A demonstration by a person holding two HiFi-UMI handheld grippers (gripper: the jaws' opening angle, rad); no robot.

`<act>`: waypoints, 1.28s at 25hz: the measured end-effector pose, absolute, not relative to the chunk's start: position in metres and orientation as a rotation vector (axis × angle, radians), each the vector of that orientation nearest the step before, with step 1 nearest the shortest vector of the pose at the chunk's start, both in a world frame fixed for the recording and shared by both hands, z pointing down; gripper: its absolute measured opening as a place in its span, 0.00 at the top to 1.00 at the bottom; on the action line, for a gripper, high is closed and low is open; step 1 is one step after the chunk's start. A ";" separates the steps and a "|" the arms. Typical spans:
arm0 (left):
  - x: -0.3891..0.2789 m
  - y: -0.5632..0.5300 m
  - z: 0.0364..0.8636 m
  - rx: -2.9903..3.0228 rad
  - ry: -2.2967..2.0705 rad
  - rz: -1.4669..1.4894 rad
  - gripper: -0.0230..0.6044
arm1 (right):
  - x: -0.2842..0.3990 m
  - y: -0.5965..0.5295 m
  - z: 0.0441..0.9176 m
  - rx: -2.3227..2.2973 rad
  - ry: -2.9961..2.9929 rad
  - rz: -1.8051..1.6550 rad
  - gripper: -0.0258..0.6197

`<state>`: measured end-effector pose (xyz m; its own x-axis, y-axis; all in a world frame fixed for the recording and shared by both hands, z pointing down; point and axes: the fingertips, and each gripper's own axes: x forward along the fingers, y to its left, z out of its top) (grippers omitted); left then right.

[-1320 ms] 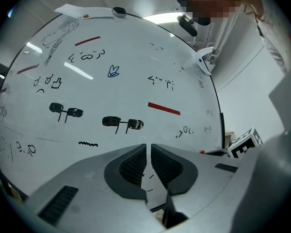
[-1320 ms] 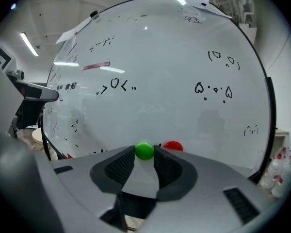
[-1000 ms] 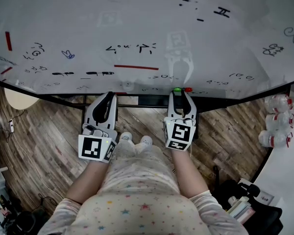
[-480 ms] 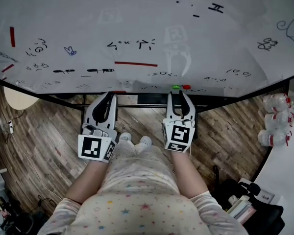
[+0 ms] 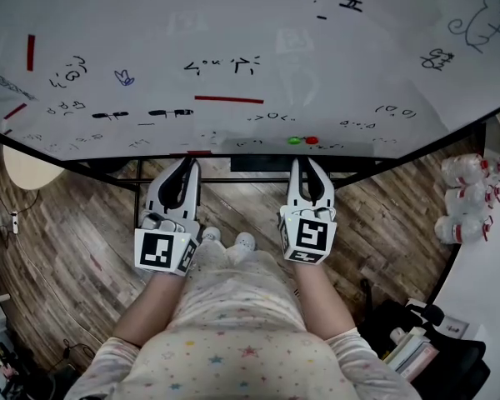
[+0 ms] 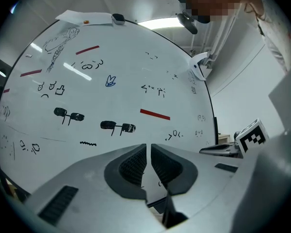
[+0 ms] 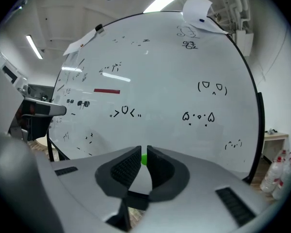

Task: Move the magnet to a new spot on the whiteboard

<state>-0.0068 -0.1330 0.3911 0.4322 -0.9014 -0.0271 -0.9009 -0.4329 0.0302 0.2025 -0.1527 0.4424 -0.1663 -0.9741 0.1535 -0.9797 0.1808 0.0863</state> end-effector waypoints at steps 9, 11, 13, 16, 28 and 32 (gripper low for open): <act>-0.003 -0.122 0.397 2.654 -1.637 -0.074 0.91 | 0.206 -0.122 0.411 1.921 -2.331 0.005 0.96; -0.001 -0.120 0.398 2.658 -1.627 -0.075 0.91 | 0.208 -0.116 0.404 1.926 -2.344 -0.016 0.96; 0.001 -0.120 0.400 2.660 -1.623 -0.075 0.91 | 0.210 -0.112 0.397 1.935 -2.353 -0.032 0.96; 0.004 -0.119 0.401 2.662 -1.620 -0.076 0.91 | 0.214 -0.106 0.391 1.941 -2.360 -0.048 0.96; 0.015 -0.120 0.394 2.681 -1.612 -0.085 0.91 | 0.225 -0.101 0.378 1.954 -2.388 -0.062 0.96; 0.016 -0.120 0.393 2.683 -1.611 -0.085 0.91 | 0.226 -0.100 0.377 1.955 -2.393 -0.056 0.96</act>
<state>0.0159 -0.1198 0.3931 0.4689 -0.8823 -0.0407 -0.8817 -0.4703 0.0375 0.2257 -0.1000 0.3775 -0.1992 -0.9798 0.0162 -0.9780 0.1998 0.0602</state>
